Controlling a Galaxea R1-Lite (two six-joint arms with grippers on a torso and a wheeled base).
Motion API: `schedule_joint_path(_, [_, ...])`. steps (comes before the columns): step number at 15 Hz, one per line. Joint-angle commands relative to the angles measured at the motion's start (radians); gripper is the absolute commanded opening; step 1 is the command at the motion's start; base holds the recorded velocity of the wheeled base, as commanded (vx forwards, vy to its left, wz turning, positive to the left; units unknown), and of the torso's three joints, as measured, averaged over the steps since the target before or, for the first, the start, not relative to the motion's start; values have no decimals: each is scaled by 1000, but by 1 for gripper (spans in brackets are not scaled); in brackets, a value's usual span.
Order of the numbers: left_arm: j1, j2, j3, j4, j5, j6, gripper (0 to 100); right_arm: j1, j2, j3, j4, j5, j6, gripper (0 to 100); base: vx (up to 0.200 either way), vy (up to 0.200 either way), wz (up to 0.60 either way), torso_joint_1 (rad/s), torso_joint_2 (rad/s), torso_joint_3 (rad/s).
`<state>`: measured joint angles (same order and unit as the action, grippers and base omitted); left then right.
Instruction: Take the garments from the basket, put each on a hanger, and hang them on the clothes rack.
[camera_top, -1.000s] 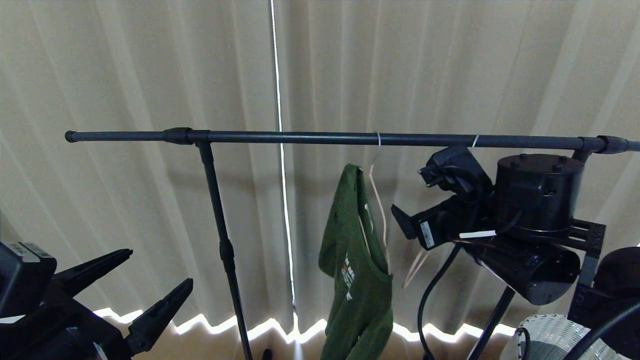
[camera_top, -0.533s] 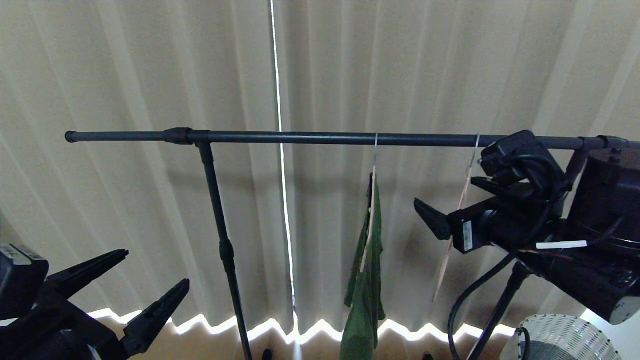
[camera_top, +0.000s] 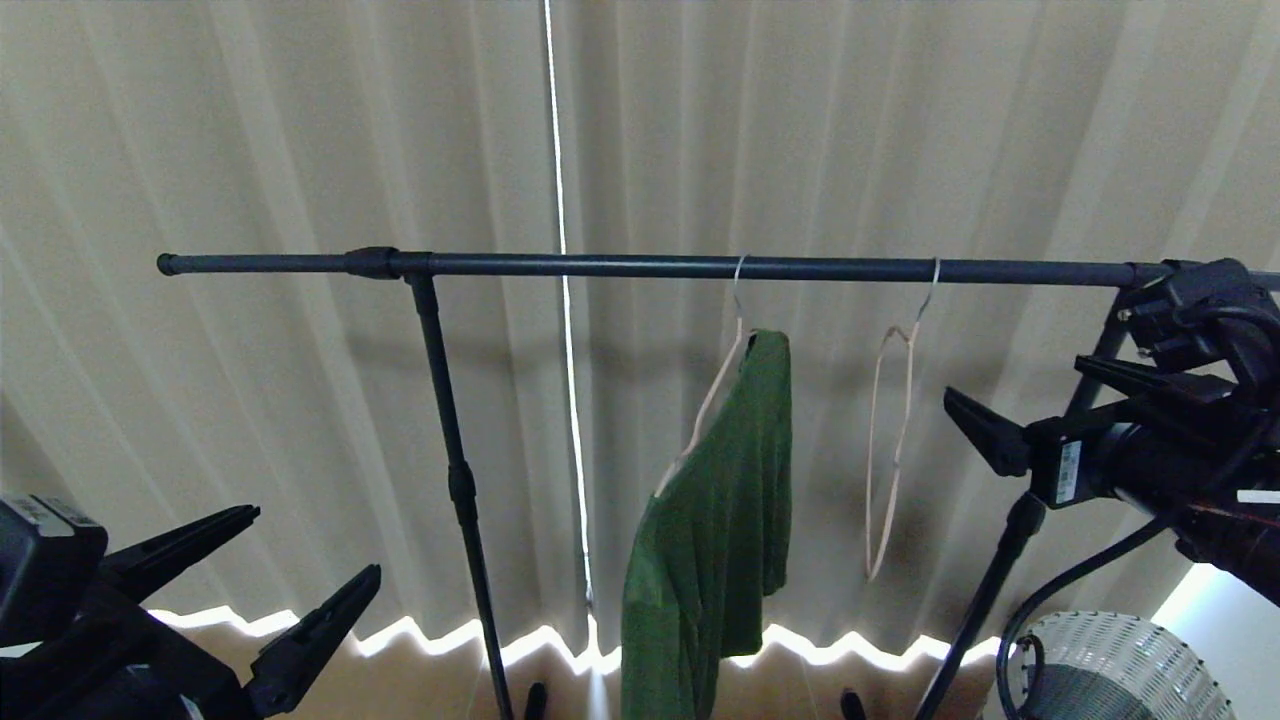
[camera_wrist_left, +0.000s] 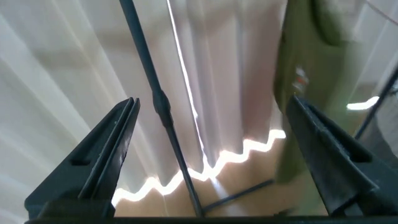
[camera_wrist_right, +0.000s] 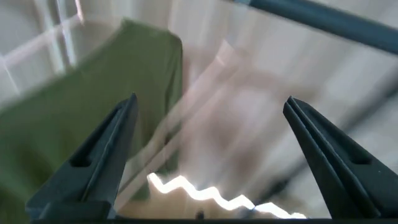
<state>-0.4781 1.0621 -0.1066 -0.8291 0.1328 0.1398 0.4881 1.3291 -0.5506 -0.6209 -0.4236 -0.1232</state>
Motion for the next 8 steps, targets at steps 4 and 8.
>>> schedule_joint_path(4, [-1, 4, 1, 2, 1, 0, 100, -22, -18, 17, 3, -1, -1, 100, -200, 0, 0, -4, 1, 2])
schedule_joint_path(8, [1, 7, 7, 2, 1, 0, 100, -148, -19, 61, 3, 0, -55, 100, -200, 0, 0, -1, 4, 4])
